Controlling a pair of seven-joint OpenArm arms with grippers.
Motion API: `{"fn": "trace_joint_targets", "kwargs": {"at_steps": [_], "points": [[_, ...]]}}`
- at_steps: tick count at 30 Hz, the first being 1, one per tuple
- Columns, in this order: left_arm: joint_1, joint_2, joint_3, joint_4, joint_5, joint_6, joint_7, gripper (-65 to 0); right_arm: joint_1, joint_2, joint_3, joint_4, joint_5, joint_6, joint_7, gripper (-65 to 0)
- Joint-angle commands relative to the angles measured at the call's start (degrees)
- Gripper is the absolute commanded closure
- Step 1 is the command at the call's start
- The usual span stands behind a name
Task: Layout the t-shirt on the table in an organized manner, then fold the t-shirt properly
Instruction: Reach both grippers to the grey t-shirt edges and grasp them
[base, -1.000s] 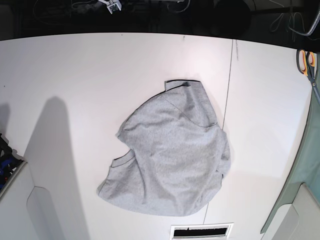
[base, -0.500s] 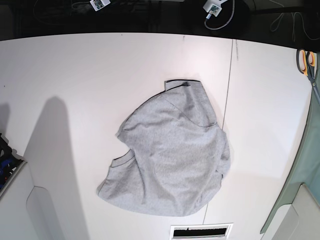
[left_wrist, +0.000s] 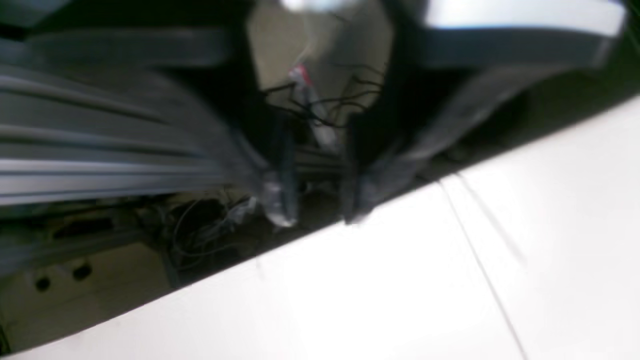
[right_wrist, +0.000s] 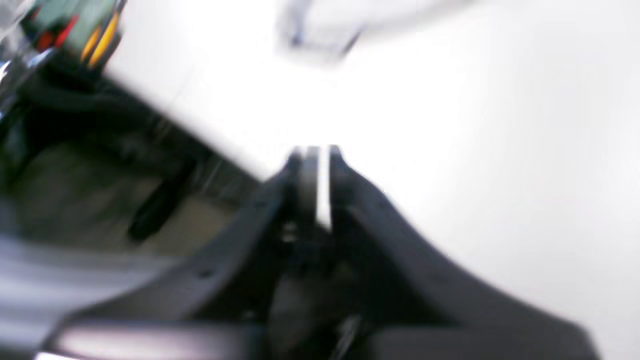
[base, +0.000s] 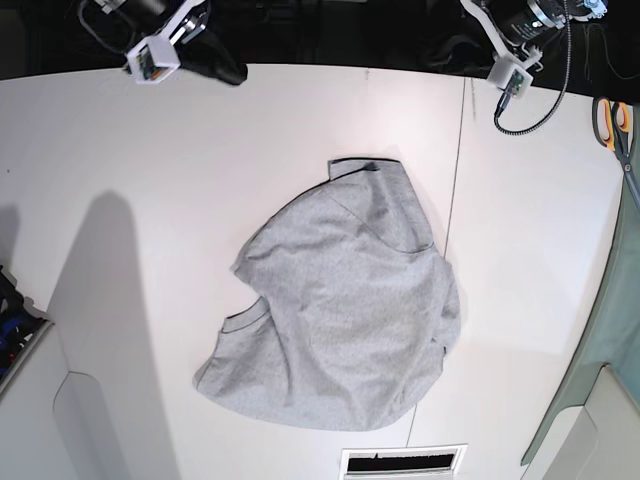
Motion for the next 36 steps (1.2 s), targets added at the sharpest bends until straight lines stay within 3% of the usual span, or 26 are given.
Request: {"fn": "trace_joint_targets", "kwargs": {"at_steps": [1,4,7,11,14,18,25,29,36], "points": [[0.5,-1.5,-0.3,1.4,-1.4,0.8,-0.7,-27.0,1.4,0.2,1.1,0.9,1.7,-0.9,0.5,-12.8],[-1.4,-4.4,-0.3,1.5,-3.7,3.6,-0.7,-35.1,8.2,-0.9,4.0,0.6,3.1,-6.3,-4.2,-19.7],[-4.8,-6.2,-0.2,1.4,-3.7,4.8,-0.5,-36.1,15.9,-2.5,5.7,-1.6,4.7,-11.7,-10.2,-22.9],[-10.5,-7.4,1.4,-0.3,-4.8,6.2,1.7,-36.1,24.9,-5.3,6.0,-9.0,4.4,-13.7,-11.1,-29.2],[-16.0,-7.4,3.8,-4.4,-4.7,6.3,1.8,-36.1,32.0,-8.3,6.0,-18.0,4.4,-13.9,-11.0,-34.6],[-24.5,-7.4,7.8,-12.9,-4.0,7.5,1.8,-36.1,41.9,-12.0,6.0,-30.6,4.4,-13.7,-11.0,-34.6],[-33.4,-6.0,10.0,-25.3,-5.1,7.5,1.8,-36.1,53.5,-15.8,6.0,-48.2,4.4,-8.9,-10.4,-34.6],[-34.4,-5.9,10.0,-26.3,-9.0,4.9,1.8,-36.1,55.7,-17.4,6.0,-51.9,4.4,-6.8,-10.4,-34.6],[-34.4,-2.6,10.0,-26.4,-9.5,4.7,3.0,-36.1,55.6,-19.1,6.0,-53.0,4.3,-5.9,-10.4,-34.5]]}}
